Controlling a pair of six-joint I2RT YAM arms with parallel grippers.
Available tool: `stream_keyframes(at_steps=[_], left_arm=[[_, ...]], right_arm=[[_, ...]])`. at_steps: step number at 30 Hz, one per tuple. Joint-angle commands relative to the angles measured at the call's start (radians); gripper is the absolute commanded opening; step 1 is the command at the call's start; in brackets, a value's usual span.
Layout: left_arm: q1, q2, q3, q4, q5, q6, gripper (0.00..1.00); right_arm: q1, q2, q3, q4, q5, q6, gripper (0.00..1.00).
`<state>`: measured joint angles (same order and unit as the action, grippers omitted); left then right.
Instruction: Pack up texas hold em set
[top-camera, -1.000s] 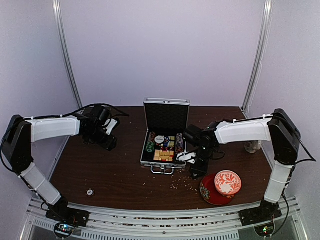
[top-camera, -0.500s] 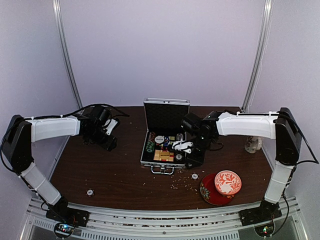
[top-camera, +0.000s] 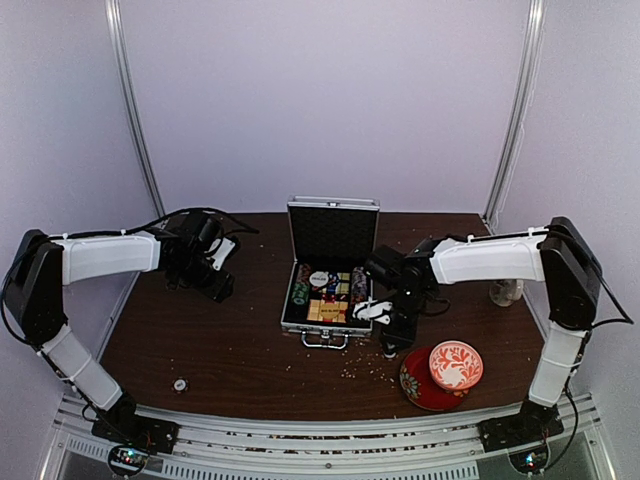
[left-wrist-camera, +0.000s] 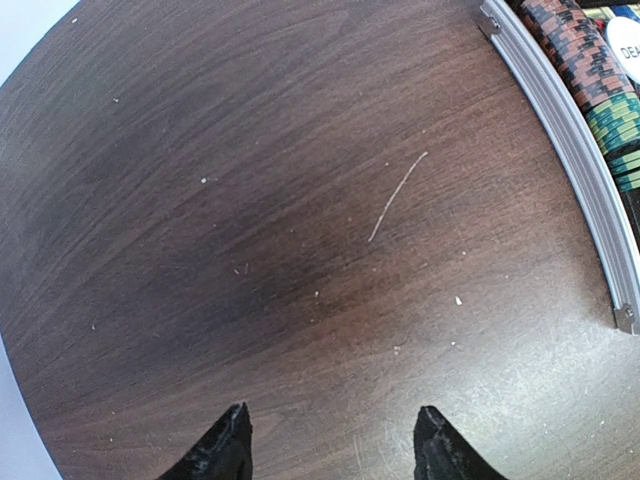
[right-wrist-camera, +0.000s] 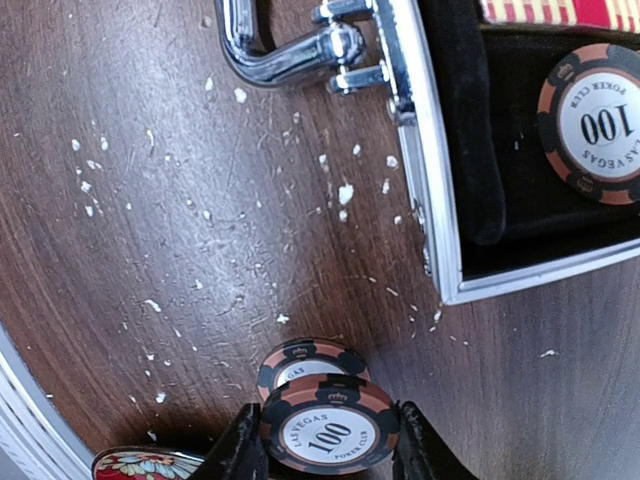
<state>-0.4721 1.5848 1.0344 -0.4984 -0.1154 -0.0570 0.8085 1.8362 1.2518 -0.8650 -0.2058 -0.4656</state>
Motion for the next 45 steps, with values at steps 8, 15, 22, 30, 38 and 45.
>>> stream_keyframes(at_steps=[8, 15, 22, 30, 38, 45], left_arm=[[0.009, 0.018, 0.021, 0.006, 0.005, 0.015, 0.56], [0.01, 0.019, 0.021, 0.001, 0.005, 0.016, 0.56], [0.01, 0.021, 0.021, 0.001, 0.009, 0.015, 0.56], [0.012, 0.023, 0.021, 0.001, 0.008, 0.015, 0.56], [0.011, 0.026, 0.022, 0.001, 0.01, 0.016, 0.56], [0.009, 0.029, 0.021, 0.001, 0.01, 0.015, 0.56]], right_arm=[[0.004, 0.031, -0.044, 0.044, -0.003, -0.01, 0.33], [0.004, 0.03, -0.048, 0.06, -0.009, -0.003, 0.36], [0.006, 0.031, -0.045, 0.063, -0.018, 0.001, 0.37], [0.005, 0.038, -0.054, 0.035, -0.026, -0.011, 0.37], [0.005, 0.047, -0.058, 0.044, -0.023, -0.005, 0.43], [0.005, 0.04, -0.058, 0.059, -0.003, 0.004, 0.58]])
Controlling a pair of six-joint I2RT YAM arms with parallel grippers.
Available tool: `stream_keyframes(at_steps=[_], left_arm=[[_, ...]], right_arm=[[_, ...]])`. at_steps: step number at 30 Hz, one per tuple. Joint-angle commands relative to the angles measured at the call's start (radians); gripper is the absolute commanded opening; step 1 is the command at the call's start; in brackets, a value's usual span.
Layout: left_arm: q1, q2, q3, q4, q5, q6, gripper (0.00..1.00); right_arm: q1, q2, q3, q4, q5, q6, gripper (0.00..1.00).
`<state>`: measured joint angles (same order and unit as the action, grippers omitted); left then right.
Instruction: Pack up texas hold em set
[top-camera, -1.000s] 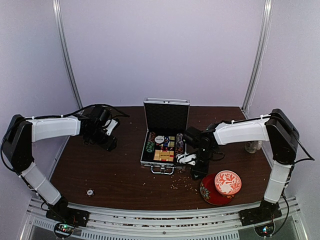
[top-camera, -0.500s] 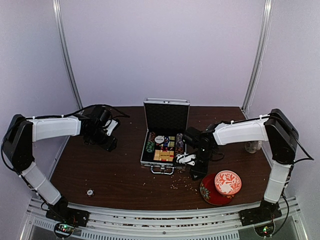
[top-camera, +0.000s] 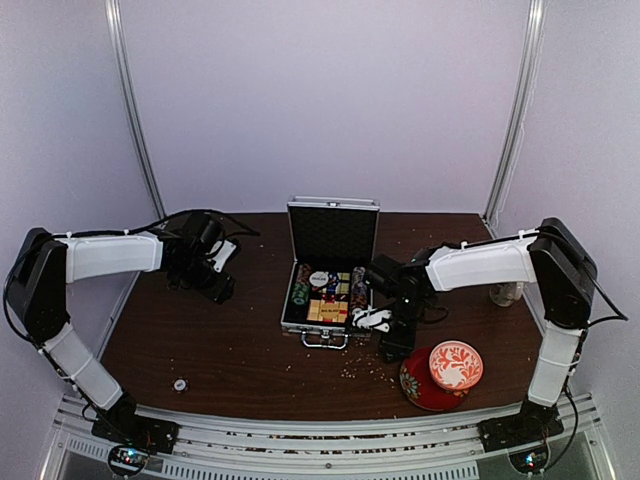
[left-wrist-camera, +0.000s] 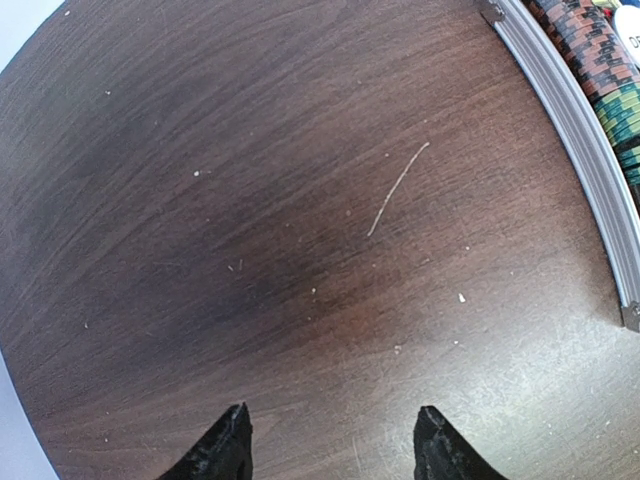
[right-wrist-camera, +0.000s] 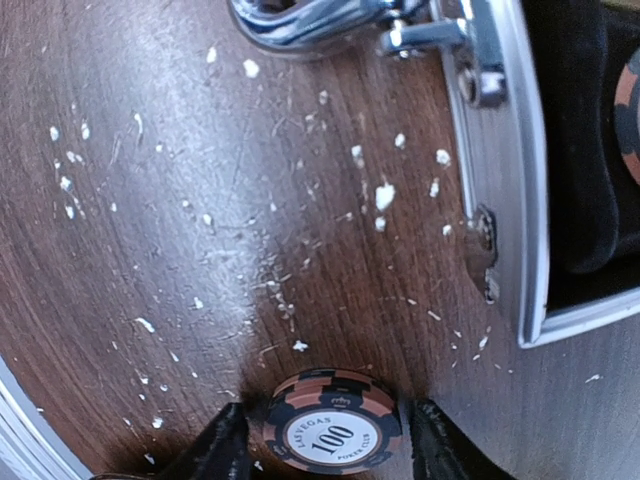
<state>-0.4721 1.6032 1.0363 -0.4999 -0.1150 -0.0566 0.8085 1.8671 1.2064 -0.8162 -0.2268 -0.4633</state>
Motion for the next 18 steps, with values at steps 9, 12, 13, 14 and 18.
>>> stream_keyframes(at_steps=[9, 12, 13, 14, 18], left_arm=[[0.011, 0.012, 0.02, 0.0, 0.011, 0.015, 0.56], [0.01, 0.013, 0.021, 0.0, 0.011, 0.015, 0.56], [0.011, 0.014, 0.021, -0.001, 0.011, 0.015, 0.56], [0.01, 0.012, 0.021, 0.0, 0.011, 0.015, 0.56], [0.01, 0.012, 0.021, -0.001, 0.011, 0.014, 0.56]], right_arm=[[0.005, 0.039, -0.042, 0.015, 0.011, 0.012, 0.57], [0.005, 0.042, -0.042, 0.005, 0.033, 0.015, 0.54], [0.005, 0.045, -0.042, 0.002, 0.044, 0.015, 0.53], [0.005, 0.045, -0.042, -0.003, 0.055, 0.015, 0.51], [0.007, 0.049, -0.044, -0.012, 0.073, 0.019, 0.48]])
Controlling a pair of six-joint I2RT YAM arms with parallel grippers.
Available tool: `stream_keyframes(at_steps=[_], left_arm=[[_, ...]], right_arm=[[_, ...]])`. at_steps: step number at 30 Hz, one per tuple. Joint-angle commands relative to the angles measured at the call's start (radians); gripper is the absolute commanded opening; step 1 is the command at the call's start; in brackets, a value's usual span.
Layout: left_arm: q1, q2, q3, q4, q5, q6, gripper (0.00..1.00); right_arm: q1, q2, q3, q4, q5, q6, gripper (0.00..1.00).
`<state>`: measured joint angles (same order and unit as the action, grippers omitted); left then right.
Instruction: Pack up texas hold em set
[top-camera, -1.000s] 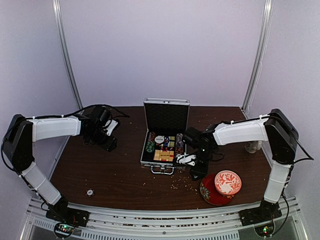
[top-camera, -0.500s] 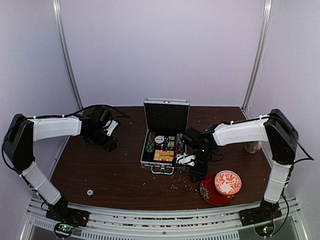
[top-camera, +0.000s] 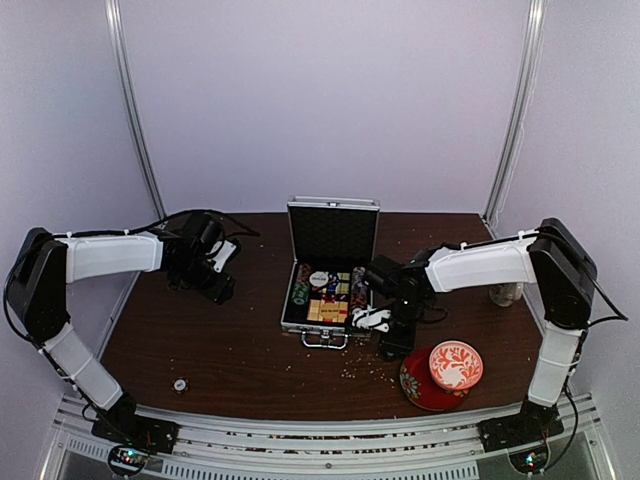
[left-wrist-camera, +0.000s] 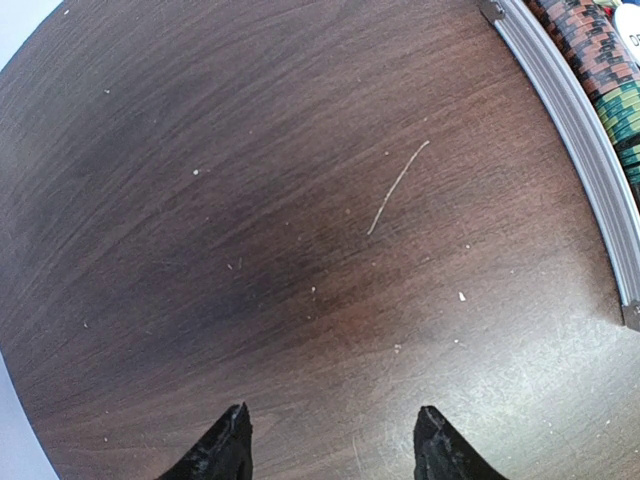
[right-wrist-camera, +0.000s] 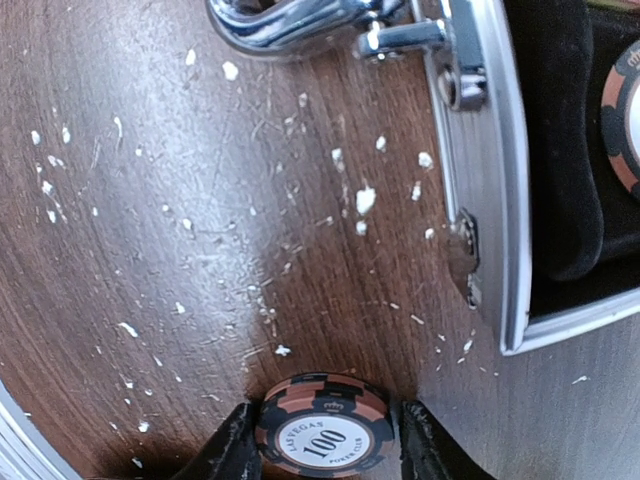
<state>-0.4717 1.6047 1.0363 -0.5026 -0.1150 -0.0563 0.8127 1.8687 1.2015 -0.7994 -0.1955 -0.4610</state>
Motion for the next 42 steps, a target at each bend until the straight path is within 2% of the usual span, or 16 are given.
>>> stream_keyframes(at_steps=[1, 7, 13, 17, 34, 42], left_arm=[[0.011, 0.01, 0.021, 0.002, 0.011, 0.014, 0.56], [0.01, 0.013, 0.021, 0.002, 0.012, 0.015, 0.56], [0.01, 0.014, 0.021, 0.002, 0.012, 0.014, 0.56], [0.01, 0.016, 0.022, 0.002, 0.013, 0.014, 0.56], [0.011, 0.02, 0.024, -0.003, 0.014, 0.015, 0.56], [0.01, 0.018, 0.023, -0.003, 0.017, 0.015, 0.56]], right_arm=[[0.004, 0.046, -0.042, -0.026, 0.045, 0.019, 0.47], [0.033, 0.061, -0.059, -0.018, 0.082, 0.021, 0.42], [0.042, 0.081, -0.051, -0.045, 0.062, 0.013, 0.25], [0.042, 0.075, -0.043, -0.05, 0.056, 0.014, 0.19], [0.043, -0.009, 0.197, -0.127, 0.015, 0.022, 0.19], [0.043, 0.047, 0.286, -0.03, 0.07, 0.036, 0.2]])
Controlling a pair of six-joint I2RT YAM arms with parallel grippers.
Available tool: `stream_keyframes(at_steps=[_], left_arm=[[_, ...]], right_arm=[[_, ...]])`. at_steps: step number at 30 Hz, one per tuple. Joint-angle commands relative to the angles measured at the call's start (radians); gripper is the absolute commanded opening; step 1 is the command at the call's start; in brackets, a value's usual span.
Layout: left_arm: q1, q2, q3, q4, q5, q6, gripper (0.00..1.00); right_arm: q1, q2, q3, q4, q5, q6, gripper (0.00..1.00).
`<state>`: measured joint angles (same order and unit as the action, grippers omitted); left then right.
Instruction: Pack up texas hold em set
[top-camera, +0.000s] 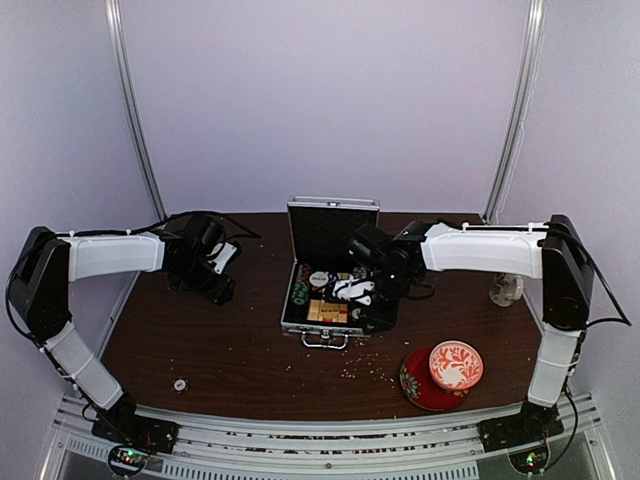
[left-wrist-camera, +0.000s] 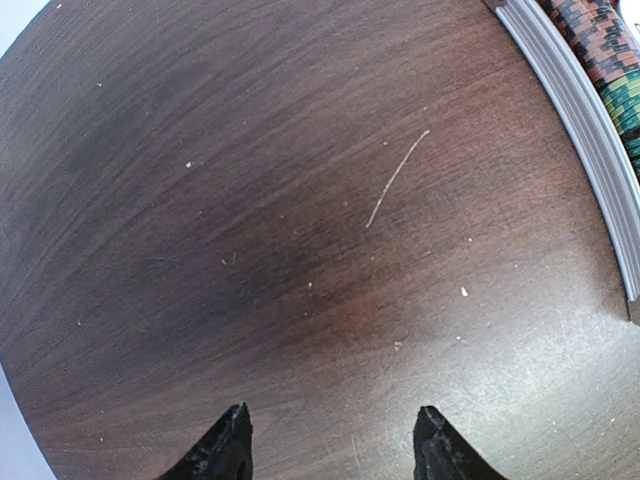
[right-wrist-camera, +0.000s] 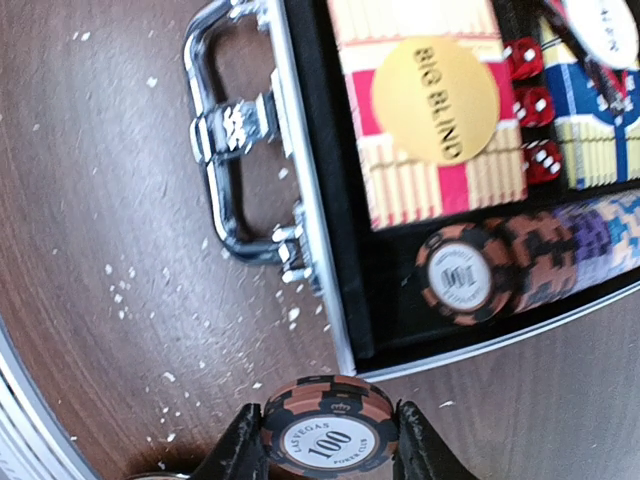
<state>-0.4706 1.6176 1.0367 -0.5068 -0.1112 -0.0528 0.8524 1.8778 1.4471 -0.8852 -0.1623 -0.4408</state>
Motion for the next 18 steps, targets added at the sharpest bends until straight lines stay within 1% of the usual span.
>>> stream_keyframes(at_steps=[1, 10, 18], left_arm=[[0.01, 0.003, 0.022, 0.002, 0.013, 0.011, 0.56], [0.009, 0.004, 0.022, 0.002, 0.016, 0.01, 0.56], [0.01, 0.009, 0.022, 0.002, 0.016, 0.011, 0.56]], right_arm=[[0.003, 0.047, 0.046, 0.071, 0.042, 0.016, 0.2], [0.001, 0.091, 0.048, 0.197, 0.16, 0.031, 0.2], [-0.008, 0.099, 0.049, 0.222, 0.178, 0.033, 0.2]])
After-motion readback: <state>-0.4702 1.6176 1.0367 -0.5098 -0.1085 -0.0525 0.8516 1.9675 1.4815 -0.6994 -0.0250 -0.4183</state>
